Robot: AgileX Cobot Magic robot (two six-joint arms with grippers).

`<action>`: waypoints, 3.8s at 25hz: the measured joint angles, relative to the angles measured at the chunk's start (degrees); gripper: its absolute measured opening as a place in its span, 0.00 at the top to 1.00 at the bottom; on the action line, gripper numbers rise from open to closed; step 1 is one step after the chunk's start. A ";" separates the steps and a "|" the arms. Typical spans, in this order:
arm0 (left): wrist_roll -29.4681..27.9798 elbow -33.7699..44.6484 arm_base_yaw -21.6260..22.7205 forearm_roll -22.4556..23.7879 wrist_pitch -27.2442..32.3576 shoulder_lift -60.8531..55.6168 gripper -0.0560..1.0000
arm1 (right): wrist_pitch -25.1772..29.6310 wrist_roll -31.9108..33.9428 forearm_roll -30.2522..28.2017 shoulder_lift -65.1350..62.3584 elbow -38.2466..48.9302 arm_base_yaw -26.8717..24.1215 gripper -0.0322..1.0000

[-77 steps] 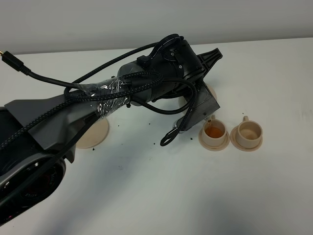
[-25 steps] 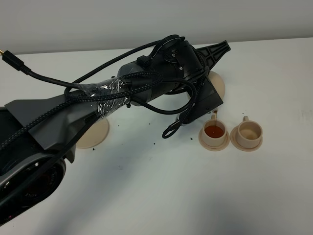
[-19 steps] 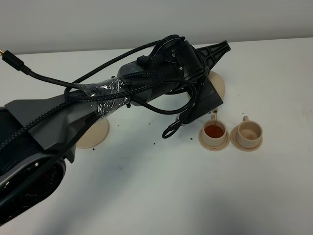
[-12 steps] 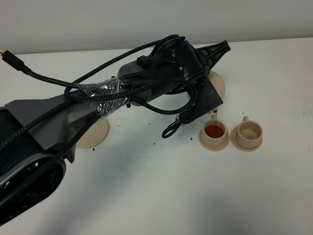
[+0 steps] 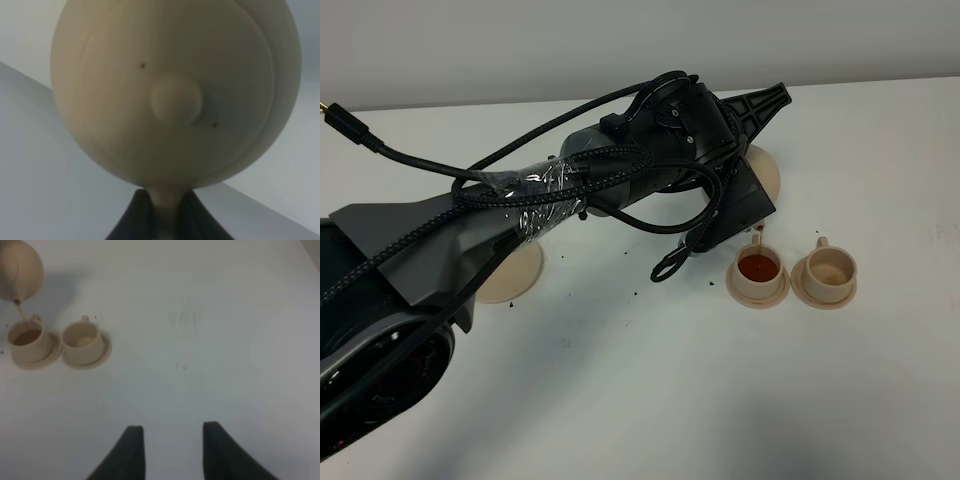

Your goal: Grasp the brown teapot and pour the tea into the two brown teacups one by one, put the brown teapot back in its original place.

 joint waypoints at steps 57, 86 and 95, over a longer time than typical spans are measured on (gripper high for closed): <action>-10.47 0.00 1.82 -8.56 6.93 0.10 0.80 | 0.00 0.00 0.00 0.00 0.00 0.00 0.67; -20.04 -0.04 7.24 -26.42 20.40 -3.20 0.80 | 0.00 0.00 0.00 0.00 0.00 0.00 0.67; -27.57 -2.50 4.03 -22.25 13.64 -2.09 0.80 | 0.00 0.00 0.00 0.00 0.00 0.00 0.67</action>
